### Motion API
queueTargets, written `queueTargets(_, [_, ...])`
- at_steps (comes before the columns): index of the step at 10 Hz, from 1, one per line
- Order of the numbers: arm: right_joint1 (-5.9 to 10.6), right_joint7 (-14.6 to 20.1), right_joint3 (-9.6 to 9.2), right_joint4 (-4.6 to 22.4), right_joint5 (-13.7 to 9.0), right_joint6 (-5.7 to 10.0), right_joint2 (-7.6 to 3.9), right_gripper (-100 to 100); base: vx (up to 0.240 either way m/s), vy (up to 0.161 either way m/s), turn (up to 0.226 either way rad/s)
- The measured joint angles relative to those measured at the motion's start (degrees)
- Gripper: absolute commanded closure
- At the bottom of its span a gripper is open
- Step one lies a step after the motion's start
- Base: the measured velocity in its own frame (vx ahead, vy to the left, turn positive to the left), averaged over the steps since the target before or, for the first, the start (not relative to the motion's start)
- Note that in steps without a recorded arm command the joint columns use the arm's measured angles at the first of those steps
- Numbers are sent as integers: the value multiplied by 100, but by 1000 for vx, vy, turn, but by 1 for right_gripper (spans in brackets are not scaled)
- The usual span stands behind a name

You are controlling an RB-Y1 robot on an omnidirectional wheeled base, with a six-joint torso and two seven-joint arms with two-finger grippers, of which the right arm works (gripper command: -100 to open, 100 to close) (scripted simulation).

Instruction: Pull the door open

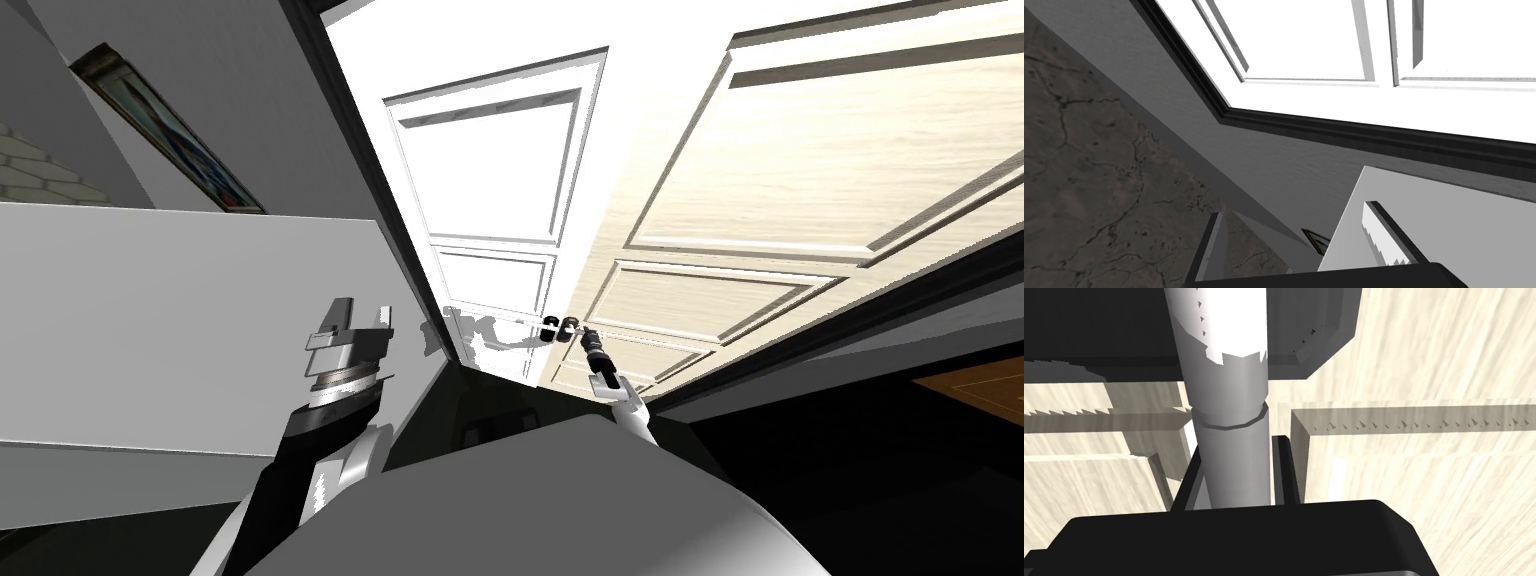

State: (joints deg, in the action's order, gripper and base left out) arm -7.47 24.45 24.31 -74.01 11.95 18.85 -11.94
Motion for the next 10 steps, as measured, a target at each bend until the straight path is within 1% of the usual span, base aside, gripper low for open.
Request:
queueTargets(3, [-16,-2,-23,18,6,-10,20,100,-11,2,1])
queueTargets(4, [-19,-1,-24,21,6,-11,23,100,-110,-39,34])
queueTargets(5, [-32,30,-25,56,-8,24,-37,100,-163,-46,36])
queueTargets(6, [-38,48,-32,38,-6,21,-55,100,-161,-1,73])
queueTargets(7, [-88,80,-54,-5,-11,19,-91,100,-159,12,60])
queueTargets(8, [-87,104,-67,49,-13,54,-125,100,-175,31,83])
queueTargets(9, [-137,131,-90,34,-14,79,-150,100,-203,29,104])
queueTargets(10, [-178,183,-135,29,-19,97,-208,100,-215,-8,124])
